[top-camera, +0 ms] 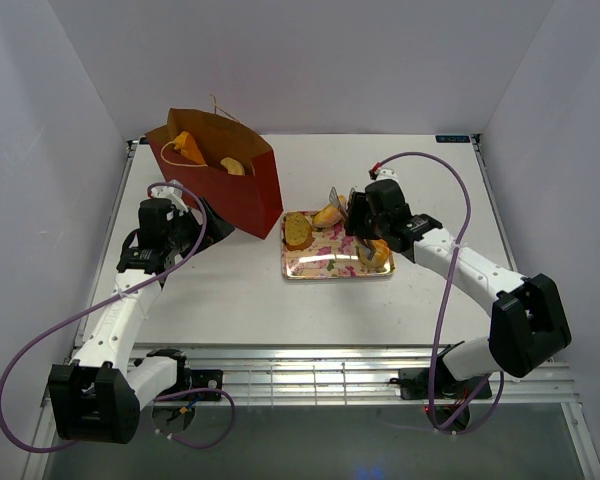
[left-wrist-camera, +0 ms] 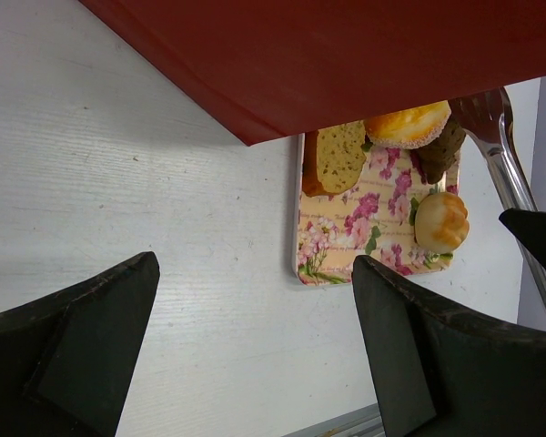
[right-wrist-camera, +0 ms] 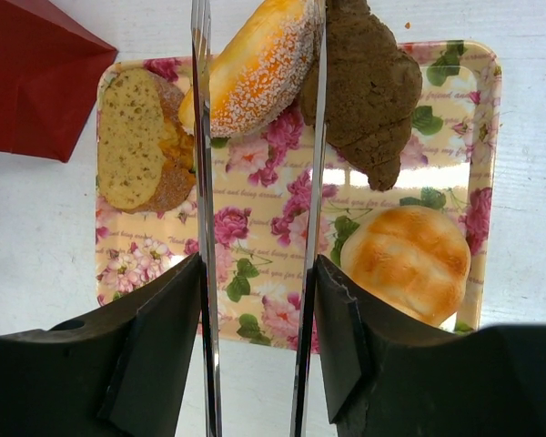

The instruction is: Place the fake bread into the paper bag

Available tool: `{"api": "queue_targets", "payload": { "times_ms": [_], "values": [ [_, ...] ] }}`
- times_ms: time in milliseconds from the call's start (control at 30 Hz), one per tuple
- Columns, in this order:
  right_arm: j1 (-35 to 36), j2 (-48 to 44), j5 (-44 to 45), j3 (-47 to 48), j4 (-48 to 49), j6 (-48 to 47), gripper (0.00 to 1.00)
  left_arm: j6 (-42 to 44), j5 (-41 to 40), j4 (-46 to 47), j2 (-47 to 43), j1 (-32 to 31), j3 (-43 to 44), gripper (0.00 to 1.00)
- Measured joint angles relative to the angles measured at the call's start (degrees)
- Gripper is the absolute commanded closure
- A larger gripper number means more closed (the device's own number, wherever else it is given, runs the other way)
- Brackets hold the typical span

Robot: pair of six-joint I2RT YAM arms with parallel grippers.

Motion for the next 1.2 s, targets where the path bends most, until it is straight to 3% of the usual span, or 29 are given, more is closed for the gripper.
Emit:
{"api": "queue_targets", "payload": {
  "times_ms": [800,1200],
  "values": [
    [0.9,3.8,-1.1,0.9,-1.3,-0.3,0.48,-0.2,0.0,0.1,-0.2,0.0,-0.2,0.03],
    [1.2,3.8,-1.4,1.9,-2.5,-1.1,0.61,-0.2,0.0,0.1,-0.2,0.0,-0.8,0.04]
  ]
}}
